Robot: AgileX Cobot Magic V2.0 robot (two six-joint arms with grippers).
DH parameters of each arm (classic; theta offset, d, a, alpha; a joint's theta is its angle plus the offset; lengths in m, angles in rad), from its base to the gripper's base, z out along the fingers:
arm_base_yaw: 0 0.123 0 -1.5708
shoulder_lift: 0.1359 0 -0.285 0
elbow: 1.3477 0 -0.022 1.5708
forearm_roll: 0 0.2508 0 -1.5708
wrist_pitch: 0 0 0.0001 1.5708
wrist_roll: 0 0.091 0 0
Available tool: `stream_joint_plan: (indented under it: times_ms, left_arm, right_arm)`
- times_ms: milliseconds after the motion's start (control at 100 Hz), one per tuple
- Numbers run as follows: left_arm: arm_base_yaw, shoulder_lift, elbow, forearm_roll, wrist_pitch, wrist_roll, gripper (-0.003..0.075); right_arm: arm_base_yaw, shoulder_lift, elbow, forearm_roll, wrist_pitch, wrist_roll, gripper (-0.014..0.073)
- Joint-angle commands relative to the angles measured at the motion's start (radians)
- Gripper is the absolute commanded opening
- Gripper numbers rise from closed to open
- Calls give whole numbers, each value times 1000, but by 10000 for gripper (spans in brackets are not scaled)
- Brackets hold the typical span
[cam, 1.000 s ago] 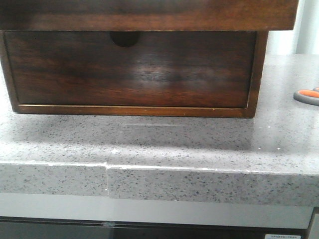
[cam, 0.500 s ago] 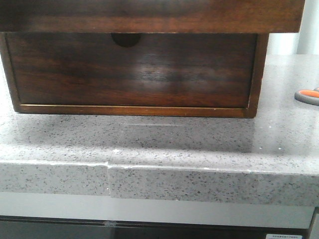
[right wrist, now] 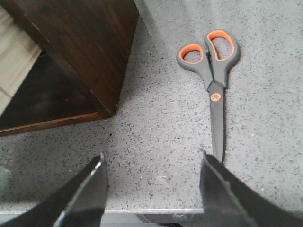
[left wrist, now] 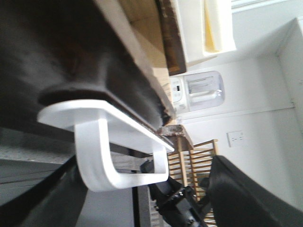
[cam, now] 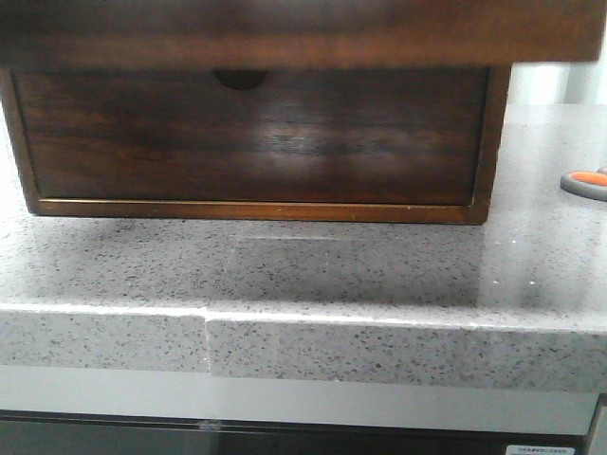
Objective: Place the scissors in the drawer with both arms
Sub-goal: 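Lower the right gripper onto the grey-orange scissors and grasp them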
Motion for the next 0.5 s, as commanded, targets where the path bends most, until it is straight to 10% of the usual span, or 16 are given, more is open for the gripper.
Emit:
stream_joint_plan:
  times_ms: [0,490]
  left_arm:
    - [-9,-49,-41,-83,0,-49,495]
    - [-9,-207,-56,35,-48,-245,492]
  right_arm:
    - [1,18,-26,10,-64,-3,382]
    - [1,18,-28,10,-67,-3,382]
